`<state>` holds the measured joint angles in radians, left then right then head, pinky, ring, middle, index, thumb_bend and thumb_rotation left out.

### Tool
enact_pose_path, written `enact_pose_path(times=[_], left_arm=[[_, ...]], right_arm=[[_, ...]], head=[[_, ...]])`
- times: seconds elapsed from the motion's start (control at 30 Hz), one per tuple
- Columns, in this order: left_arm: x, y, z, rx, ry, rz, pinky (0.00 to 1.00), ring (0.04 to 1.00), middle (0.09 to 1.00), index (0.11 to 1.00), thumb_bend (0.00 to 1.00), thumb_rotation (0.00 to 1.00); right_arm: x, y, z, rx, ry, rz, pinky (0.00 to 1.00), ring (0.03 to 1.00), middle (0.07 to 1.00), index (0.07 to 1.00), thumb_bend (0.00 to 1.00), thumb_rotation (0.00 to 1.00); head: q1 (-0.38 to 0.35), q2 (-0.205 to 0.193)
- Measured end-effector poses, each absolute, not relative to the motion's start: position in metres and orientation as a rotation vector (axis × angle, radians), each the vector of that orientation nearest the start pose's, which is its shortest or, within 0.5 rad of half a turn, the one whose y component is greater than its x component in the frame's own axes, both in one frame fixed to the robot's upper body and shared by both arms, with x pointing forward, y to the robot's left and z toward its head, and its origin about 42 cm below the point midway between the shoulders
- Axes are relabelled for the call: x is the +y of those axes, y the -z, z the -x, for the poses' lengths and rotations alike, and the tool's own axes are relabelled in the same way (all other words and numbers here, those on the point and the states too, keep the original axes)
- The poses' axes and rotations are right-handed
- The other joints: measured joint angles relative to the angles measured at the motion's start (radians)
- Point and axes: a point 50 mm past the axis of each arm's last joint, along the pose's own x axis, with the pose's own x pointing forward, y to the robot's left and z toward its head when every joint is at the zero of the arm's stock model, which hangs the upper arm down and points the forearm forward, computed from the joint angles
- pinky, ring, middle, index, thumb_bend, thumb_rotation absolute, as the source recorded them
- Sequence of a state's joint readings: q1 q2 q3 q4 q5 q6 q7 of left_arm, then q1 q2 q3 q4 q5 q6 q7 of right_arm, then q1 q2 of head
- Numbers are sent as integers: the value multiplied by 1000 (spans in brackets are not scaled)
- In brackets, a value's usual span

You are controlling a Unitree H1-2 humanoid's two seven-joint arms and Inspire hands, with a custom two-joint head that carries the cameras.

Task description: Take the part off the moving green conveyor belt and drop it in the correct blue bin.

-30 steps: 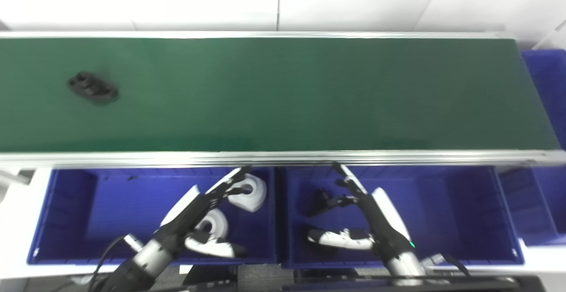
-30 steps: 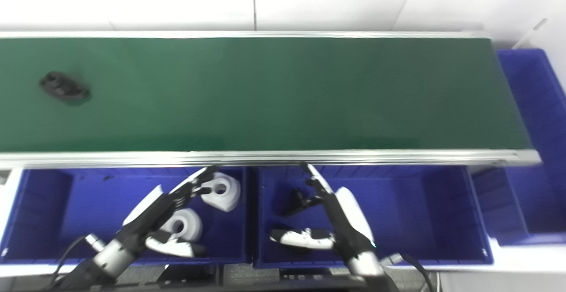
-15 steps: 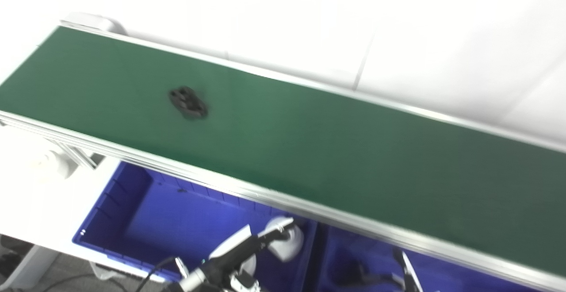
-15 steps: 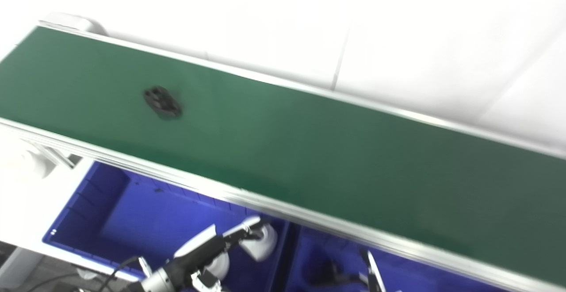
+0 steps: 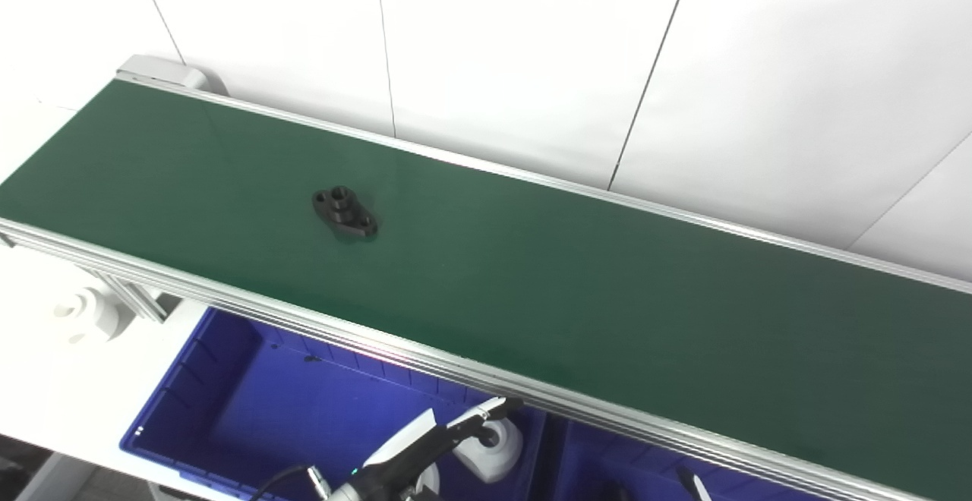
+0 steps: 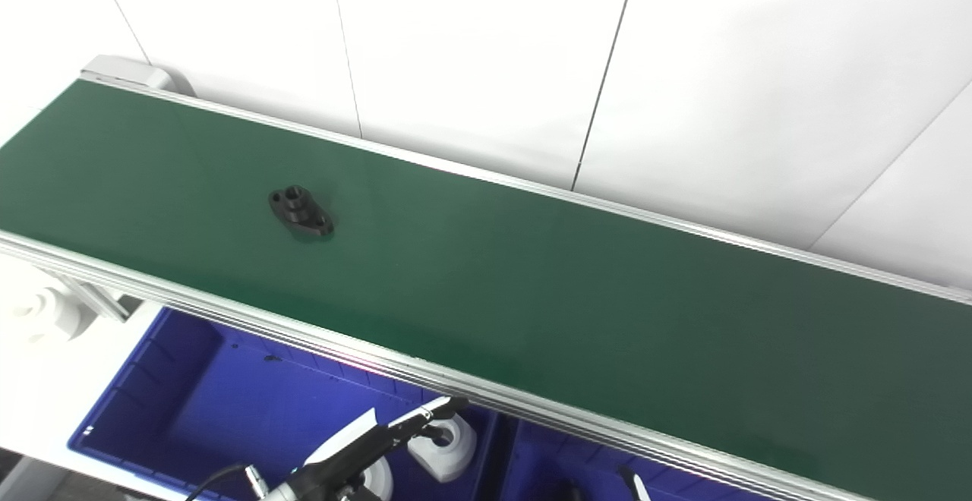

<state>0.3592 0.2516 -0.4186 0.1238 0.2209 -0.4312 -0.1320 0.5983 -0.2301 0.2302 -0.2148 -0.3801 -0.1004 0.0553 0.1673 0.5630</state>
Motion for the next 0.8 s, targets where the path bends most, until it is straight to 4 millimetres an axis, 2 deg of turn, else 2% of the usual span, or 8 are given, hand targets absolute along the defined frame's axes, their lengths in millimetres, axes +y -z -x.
enact_pose_path(times=[0.07, 0.13, 0.2, 0.4, 0.53, 0.8], left_arm=[[191, -6, -109, 83, 616, -304, 861, 953, 987, 947, 878, 282], [192, -5, -110, 81, 609, -310, 856, 950, 985, 945, 881, 285], [192, -3, -111, 82, 604, -314, 851, 946, 981, 942, 880, 286], [187, 1, -113, 81, 604, -319, 849, 943, 976, 936, 876, 268], [189, 0, -116, 76, 600, -313, 843, 939, 974, 935, 882, 276], [193, 0, -116, 73, 602, -330, 857, 950, 983, 946, 886, 302]], right_arm=[[-231, -48, -66, 277, -289, 484, 594, 776, 929, 931, 858, 292], [-229, -47, -66, 234, -263, 474, 612, 780, 908, 916, 861, 301], [-228, -48, -67, 175, -231, 469, 693, 812, 877, 895, 852, 312], [-229, -58, -73, -16, -103, 495, 784, 832, 847, 861, 812, 297], [-228, -68, -77, -65, -63, 491, 770, 814, 831, 856, 834, 321], [-222, -105, -94, -217, -10, 490, 677, 779, 816, 841, 855, 328]], head=[[-2, -9], [-2, -11], [3, -21], [-3, -25], [-20, -17], [-86, 17]])
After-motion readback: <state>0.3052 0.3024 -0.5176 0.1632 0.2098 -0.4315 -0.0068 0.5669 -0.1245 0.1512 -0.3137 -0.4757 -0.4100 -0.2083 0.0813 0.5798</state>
